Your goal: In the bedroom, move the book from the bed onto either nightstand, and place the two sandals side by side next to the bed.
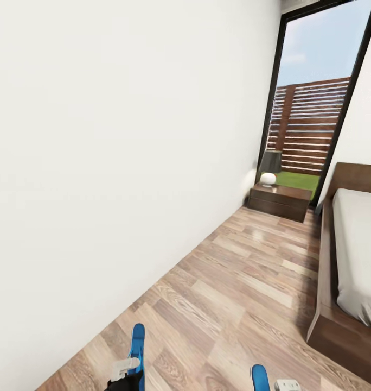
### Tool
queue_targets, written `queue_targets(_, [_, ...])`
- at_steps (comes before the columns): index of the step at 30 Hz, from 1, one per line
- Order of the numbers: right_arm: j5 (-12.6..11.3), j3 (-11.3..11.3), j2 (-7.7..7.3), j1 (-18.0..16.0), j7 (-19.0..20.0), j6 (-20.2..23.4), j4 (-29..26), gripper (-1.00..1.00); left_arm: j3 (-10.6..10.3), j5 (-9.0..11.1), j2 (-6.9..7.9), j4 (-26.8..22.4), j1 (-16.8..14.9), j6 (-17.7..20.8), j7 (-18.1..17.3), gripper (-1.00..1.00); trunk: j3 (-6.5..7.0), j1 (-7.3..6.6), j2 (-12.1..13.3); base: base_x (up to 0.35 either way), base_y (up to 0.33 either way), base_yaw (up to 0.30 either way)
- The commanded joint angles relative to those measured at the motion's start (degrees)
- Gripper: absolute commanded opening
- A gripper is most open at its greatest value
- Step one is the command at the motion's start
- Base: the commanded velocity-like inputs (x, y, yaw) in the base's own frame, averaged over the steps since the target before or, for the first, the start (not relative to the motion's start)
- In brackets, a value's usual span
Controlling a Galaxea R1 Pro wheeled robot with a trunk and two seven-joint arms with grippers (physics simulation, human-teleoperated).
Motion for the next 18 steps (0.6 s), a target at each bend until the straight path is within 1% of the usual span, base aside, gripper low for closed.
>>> queue_targets(1, [0.4, -0.5, 0.01, 0.0, 0.3, -0.1, 0.0, -1.0, 0.5, 0.2, -0.01, 0.0, -0.1, 0.0, -0.4, -1.0, -0.06, -0.01, 0.0, 0.0, 0.0, -0.3])
queue_targets(18, [0.4, -0.5, 0.01, 0.0, 0.3, -0.1, 0.0, -1.0, 0.5, 0.2, 0.0, 0.0, 0.0, 0.0, -0.4, -1.0, -0.06, -0.01, 0.0, 0.0, 0.0, -0.3])
